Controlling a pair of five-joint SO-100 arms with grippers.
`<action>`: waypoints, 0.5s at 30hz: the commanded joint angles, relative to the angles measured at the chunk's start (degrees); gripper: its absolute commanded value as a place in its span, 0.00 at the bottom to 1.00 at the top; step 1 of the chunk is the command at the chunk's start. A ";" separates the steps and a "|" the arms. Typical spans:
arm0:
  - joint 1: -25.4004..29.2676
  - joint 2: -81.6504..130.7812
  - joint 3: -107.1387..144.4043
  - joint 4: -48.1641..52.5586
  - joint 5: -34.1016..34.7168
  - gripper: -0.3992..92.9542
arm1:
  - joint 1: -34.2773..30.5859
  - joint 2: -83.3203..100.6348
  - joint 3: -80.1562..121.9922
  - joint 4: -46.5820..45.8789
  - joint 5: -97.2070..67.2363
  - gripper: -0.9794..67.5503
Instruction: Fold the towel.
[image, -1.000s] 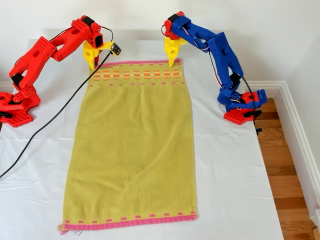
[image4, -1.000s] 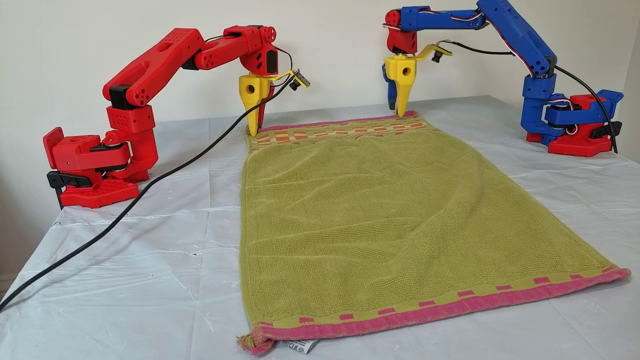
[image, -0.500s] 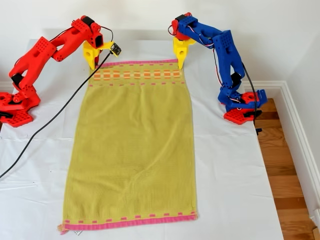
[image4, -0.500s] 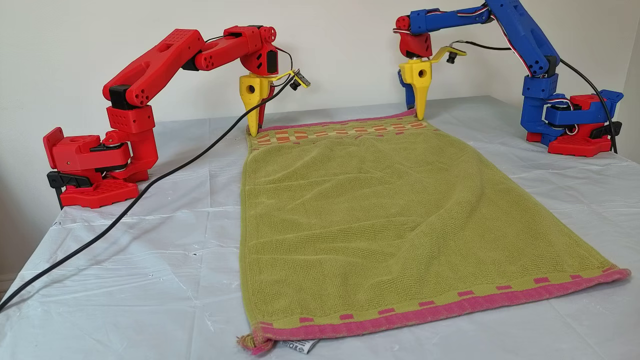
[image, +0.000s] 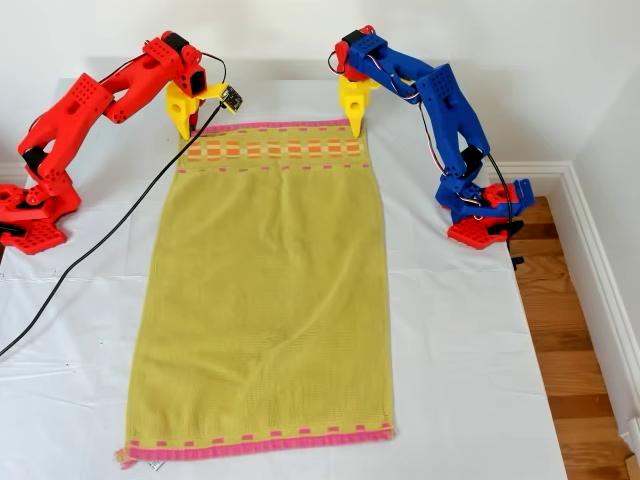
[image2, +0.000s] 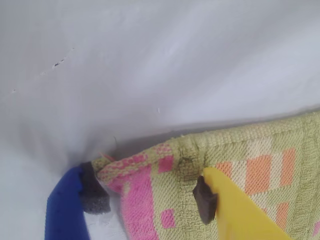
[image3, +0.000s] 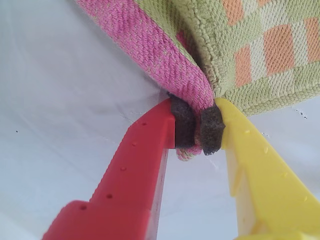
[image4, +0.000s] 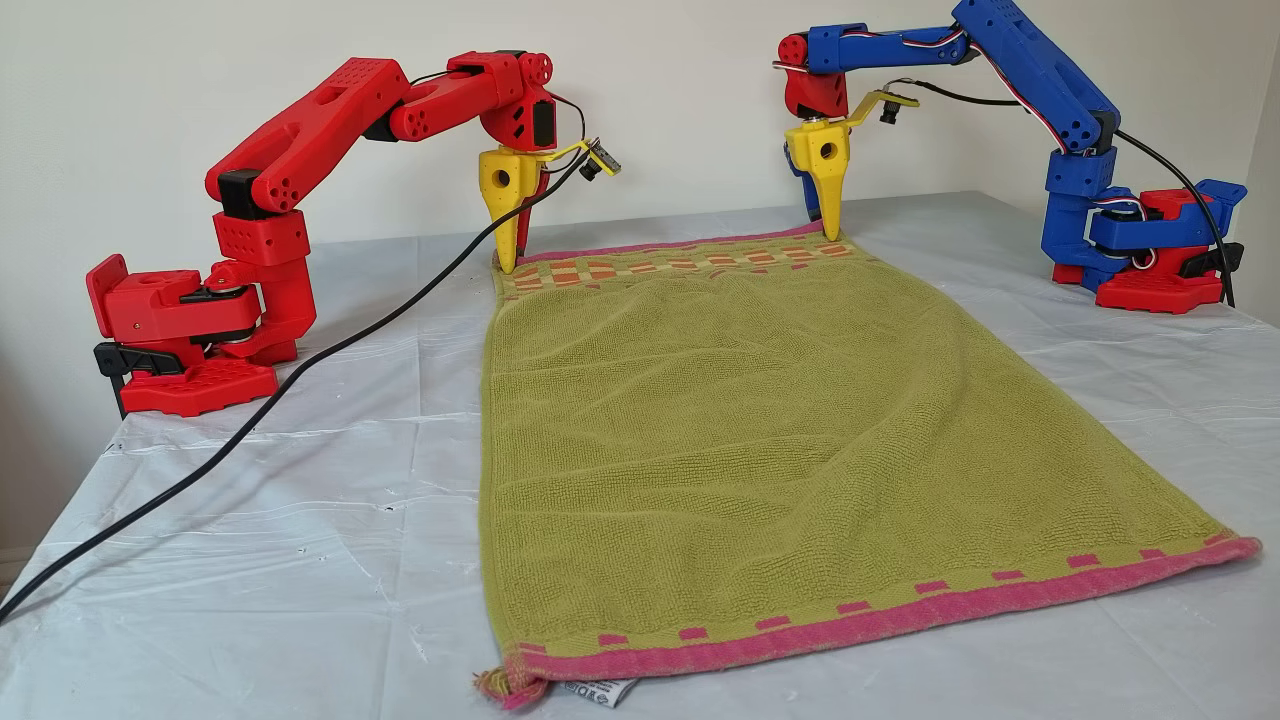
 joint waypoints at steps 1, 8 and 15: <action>-0.70 0.35 -1.58 -0.35 -0.79 0.02 | -0.53 0.18 -0.79 -0.35 0.88 0.58; -0.79 0.00 -1.76 -0.35 -0.79 0.02 | -1.58 -0.18 -0.88 -0.26 4.83 0.58; -1.05 0.00 -0.97 -0.35 -0.79 0.02 | -2.29 -2.99 -2.02 -0.26 5.80 0.43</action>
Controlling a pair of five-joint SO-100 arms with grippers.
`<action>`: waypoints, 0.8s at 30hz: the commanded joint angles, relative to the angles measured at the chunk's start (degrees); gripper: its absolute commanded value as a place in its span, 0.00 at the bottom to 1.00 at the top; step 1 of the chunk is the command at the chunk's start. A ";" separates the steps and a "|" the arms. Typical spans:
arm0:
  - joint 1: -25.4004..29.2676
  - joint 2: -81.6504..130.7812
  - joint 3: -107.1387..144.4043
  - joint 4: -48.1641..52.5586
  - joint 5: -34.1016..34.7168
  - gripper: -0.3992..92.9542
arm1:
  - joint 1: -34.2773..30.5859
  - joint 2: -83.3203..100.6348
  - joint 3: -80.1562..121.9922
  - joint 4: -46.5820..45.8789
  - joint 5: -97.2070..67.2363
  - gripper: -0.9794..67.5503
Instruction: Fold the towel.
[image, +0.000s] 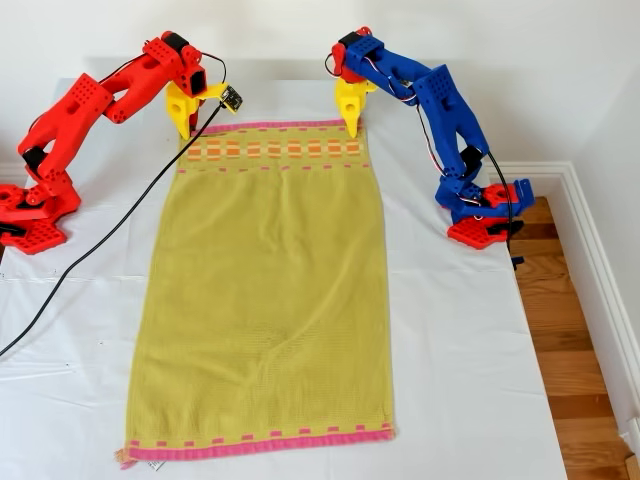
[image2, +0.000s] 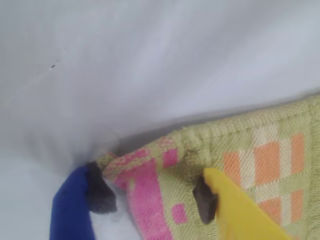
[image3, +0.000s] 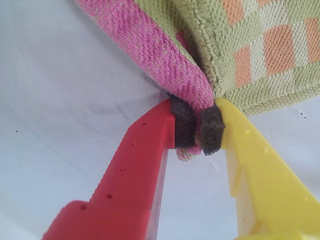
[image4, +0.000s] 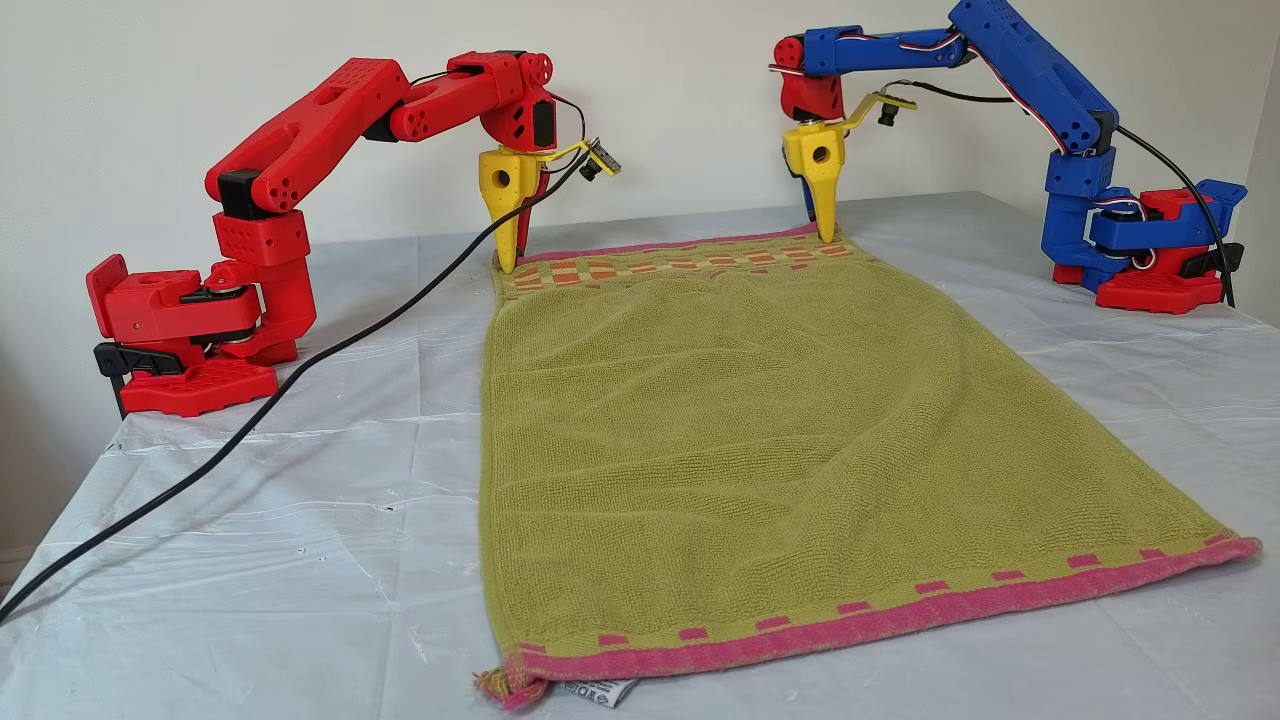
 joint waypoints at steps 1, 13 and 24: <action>-1.14 0.35 -0.88 -0.35 -0.79 0.02 | -1.05 -0.53 -0.44 -0.26 0.09 0.39; -1.67 2.02 1.58 -0.35 -0.97 0.02 | -1.58 -0.70 -0.18 -0.26 -0.97 0.16; -1.93 2.99 2.99 -0.35 -1.23 0.02 | -3.08 0.97 4.83 -0.26 -0.26 0.22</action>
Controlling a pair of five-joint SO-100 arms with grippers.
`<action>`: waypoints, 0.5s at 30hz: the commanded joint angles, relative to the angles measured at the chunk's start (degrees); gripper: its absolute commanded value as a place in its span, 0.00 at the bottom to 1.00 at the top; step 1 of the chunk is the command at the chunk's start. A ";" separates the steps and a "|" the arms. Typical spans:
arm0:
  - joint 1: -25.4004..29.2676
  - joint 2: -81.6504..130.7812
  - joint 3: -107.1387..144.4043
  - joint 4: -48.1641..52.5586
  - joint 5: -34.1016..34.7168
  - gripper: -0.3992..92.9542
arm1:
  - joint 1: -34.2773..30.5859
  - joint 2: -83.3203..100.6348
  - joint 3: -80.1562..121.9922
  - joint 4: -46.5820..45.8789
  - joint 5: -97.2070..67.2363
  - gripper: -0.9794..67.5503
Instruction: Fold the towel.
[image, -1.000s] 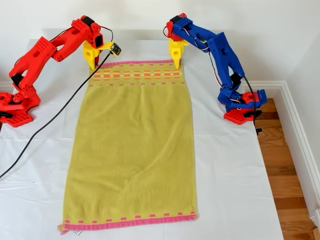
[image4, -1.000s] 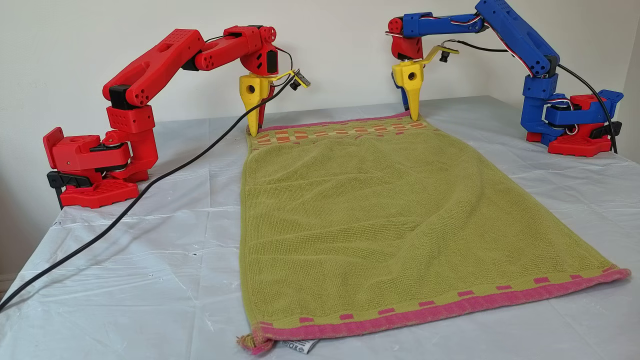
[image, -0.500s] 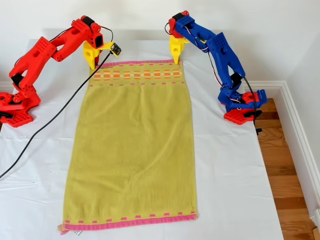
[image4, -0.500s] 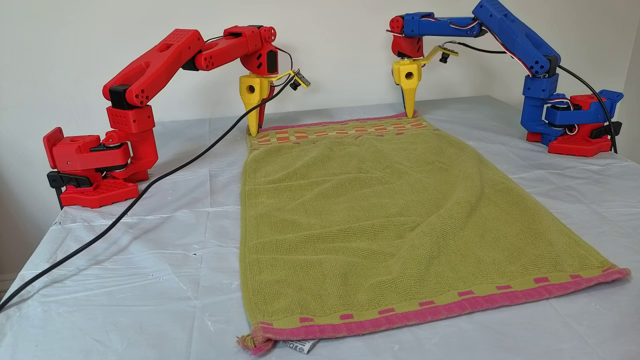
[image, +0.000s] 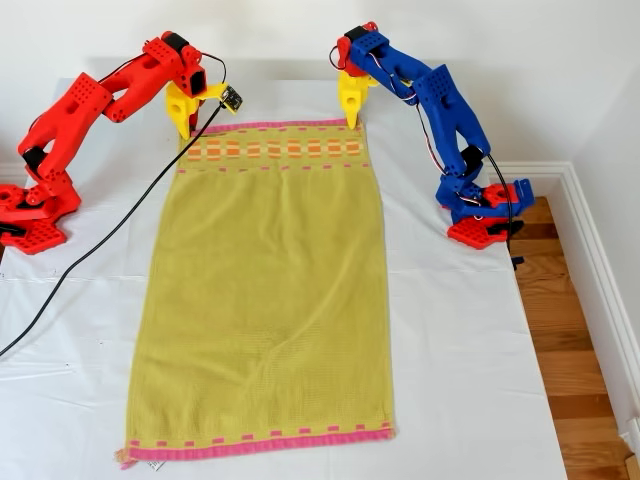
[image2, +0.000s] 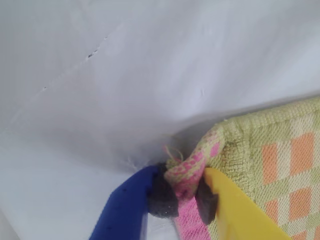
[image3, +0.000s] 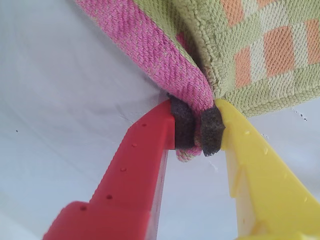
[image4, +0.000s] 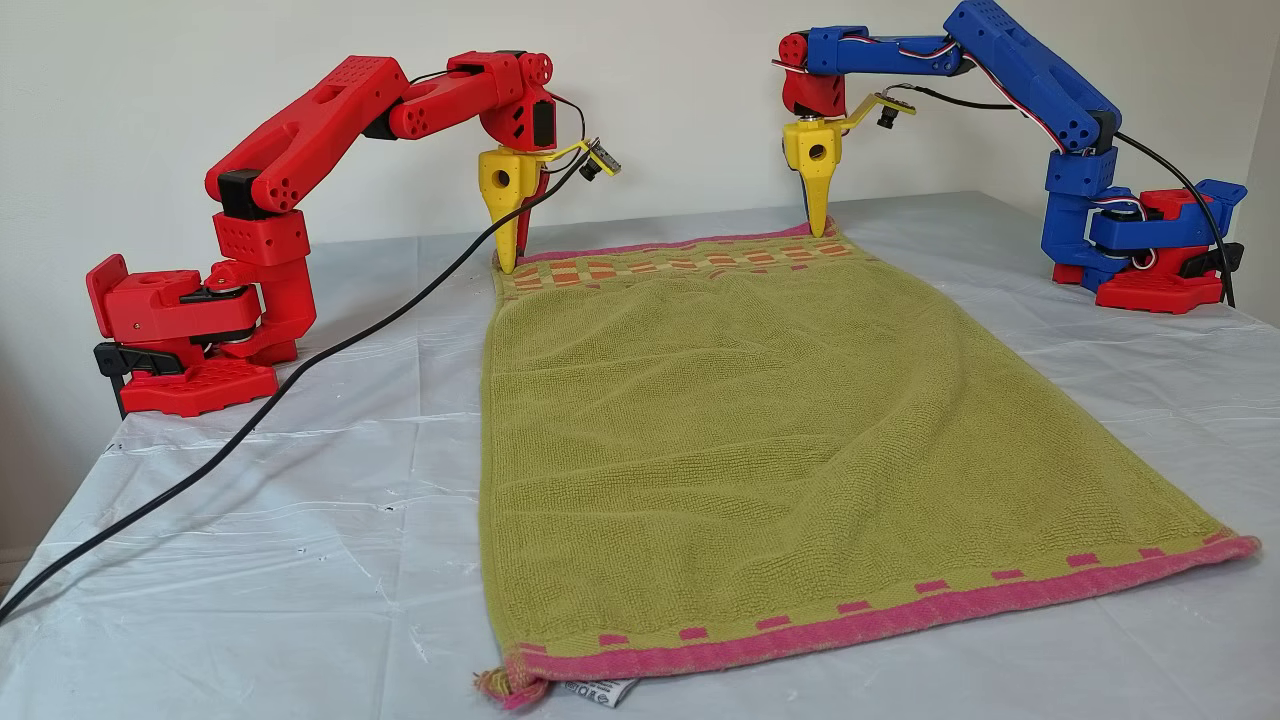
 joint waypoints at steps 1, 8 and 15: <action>-1.93 1.93 0.53 0.09 -0.79 0.02 | -2.46 1.05 1.85 0.26 0.79 0.24; -2.20 2.90 2.11 0.09 -1.23 0.02 | -2.37 1.67 3.43 0.26 1.41 0.08; -2.29 4.13 3.60 0.09 -1.76 0.02 | -1.93 1.67 4.39 0.26 2.37 0.02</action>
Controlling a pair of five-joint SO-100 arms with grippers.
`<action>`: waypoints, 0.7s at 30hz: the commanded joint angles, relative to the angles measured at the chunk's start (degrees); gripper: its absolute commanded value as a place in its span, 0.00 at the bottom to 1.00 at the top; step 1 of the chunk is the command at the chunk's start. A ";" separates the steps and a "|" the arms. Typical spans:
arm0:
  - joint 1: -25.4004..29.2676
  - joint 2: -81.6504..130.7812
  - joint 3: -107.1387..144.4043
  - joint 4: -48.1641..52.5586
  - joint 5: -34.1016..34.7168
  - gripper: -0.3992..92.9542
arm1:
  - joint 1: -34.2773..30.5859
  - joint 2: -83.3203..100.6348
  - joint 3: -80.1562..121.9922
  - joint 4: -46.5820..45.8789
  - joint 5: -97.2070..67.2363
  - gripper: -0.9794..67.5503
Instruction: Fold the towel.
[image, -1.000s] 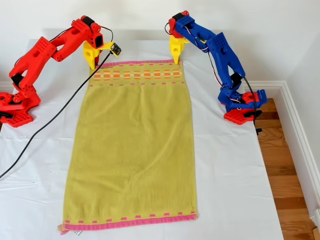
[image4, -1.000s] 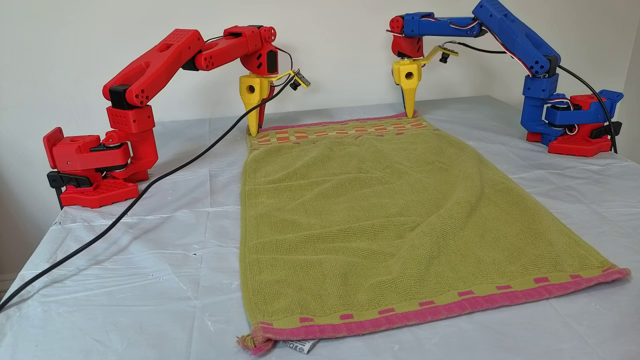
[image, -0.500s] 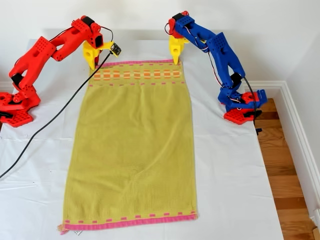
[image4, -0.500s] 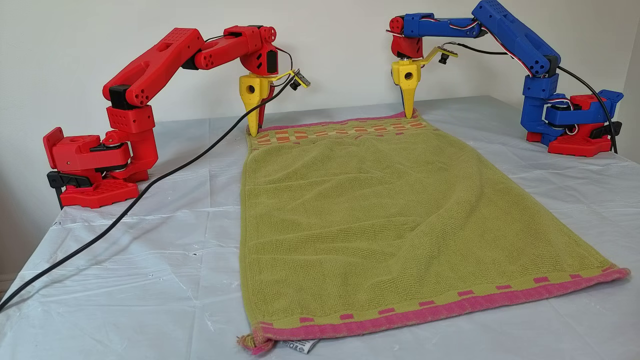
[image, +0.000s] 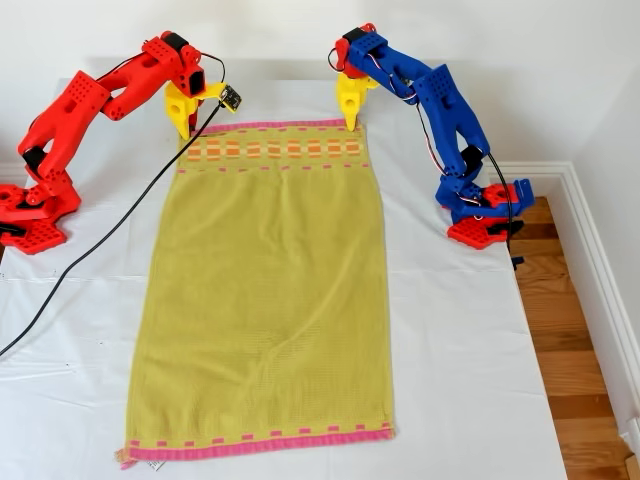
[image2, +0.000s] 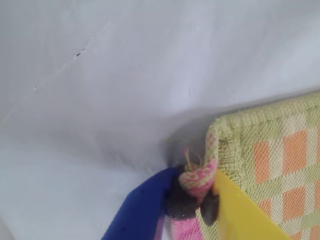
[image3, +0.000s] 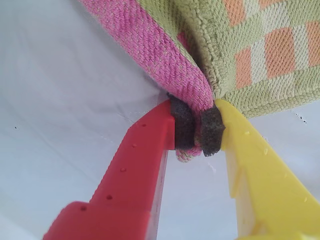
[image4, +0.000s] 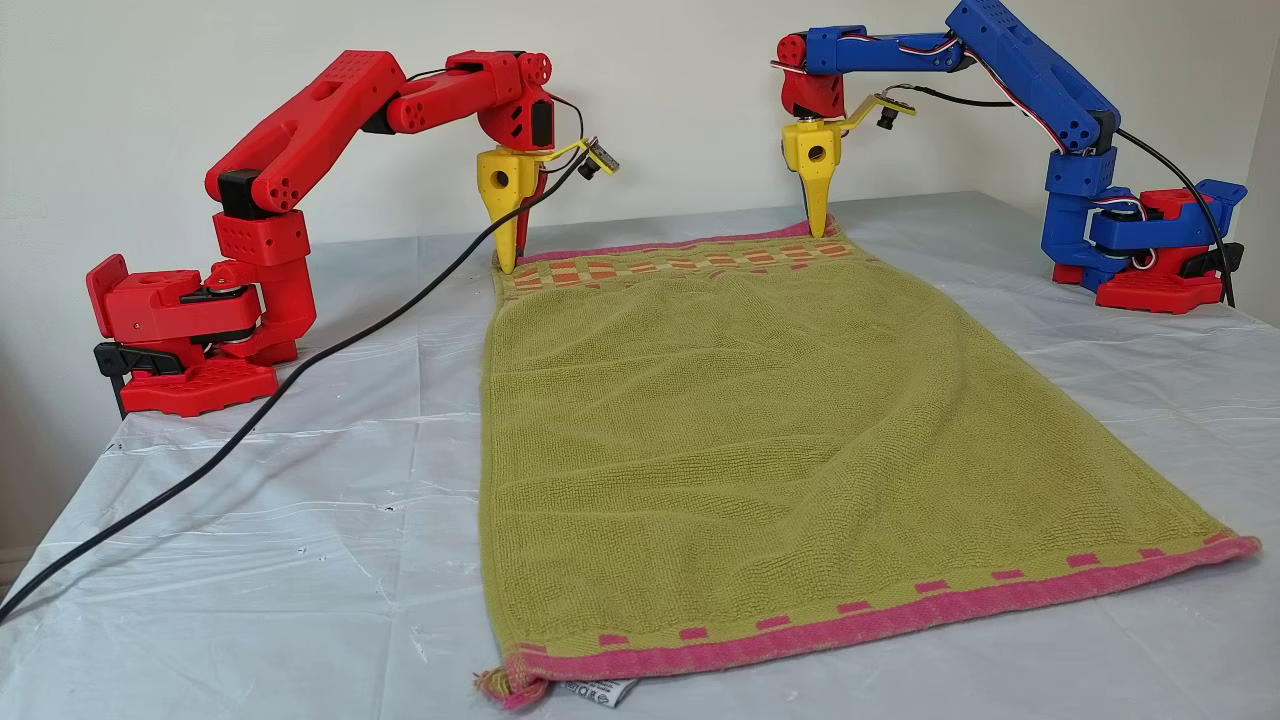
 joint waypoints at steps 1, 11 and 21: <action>-1.93 2.11 0.09 0.26 -0.79 0.02 | -0.79 0.44 1.41 0.44 0.97 0.02; -1.58 2.20 -1.32 0.26 0.62 0.02 | -3.25 2.02 -3.43 0.44 1.93 0.02; 0.70 6.59 -5.10 0.26 3.96 0.02 | -5.19 17.84 0.09 0.44 2.46 0.02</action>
